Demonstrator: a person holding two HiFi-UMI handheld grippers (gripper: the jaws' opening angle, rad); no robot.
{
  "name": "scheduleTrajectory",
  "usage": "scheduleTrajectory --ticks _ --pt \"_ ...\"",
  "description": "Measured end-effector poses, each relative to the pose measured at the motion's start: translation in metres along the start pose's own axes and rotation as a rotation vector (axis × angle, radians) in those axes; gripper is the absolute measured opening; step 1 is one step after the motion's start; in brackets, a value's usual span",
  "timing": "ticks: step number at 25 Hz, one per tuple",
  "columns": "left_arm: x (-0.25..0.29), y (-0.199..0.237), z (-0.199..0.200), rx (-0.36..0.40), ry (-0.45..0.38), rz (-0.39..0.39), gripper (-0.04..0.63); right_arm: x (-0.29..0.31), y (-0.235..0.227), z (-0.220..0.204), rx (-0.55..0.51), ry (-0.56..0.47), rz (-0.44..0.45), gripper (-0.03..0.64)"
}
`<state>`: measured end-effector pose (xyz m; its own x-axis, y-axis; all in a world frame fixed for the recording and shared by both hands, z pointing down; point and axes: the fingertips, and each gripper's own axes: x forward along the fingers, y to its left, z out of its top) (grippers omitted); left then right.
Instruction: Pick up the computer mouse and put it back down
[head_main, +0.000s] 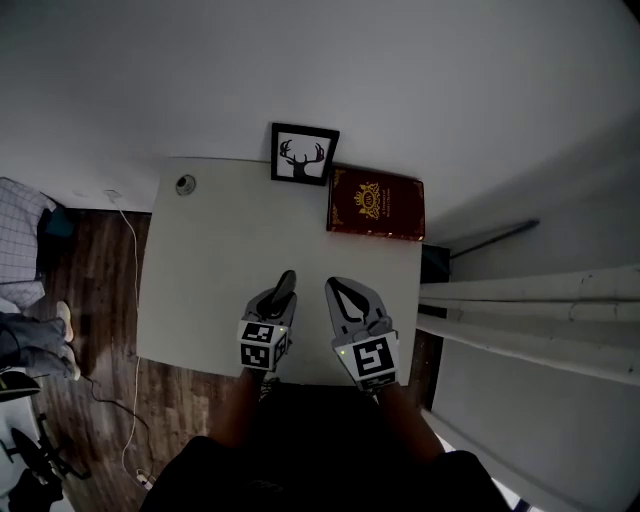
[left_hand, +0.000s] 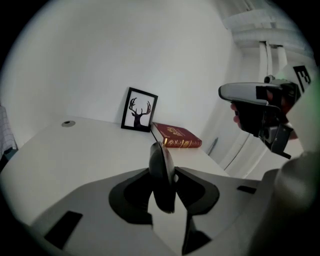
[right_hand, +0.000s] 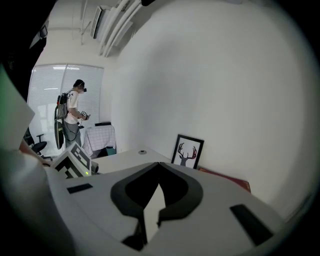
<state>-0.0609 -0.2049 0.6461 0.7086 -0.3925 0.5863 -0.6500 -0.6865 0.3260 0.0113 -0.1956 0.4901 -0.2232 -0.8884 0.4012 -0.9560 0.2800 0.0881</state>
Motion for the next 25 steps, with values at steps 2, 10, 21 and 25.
scheduleTrajectory --ticks 2,10,21,25 --pt "0.010 0.001 -0.004 -0.003 0.028 -0.002 0.127 0.001 -0.003 -0.004 0.019 0.009 -0.001 0.020" --pt "0.038 0.008 -0.005 -0.009 0.085 -0.011 0.127 0.019 -0.013 -0.027 0.061 0.059 0.016 0.020" --pt "0.062 0.008 -0.008 -0.014 0.136 -0.051 0.127 0.031 -0.017 -0.042 0.086 0.093 0.026 0.020" --pt "0.069 0.002 -0.011 -0.012 0.153 -0.069 0.127 0.031 -0.025 -0.043 0.091 0.097 0.014 0.020"
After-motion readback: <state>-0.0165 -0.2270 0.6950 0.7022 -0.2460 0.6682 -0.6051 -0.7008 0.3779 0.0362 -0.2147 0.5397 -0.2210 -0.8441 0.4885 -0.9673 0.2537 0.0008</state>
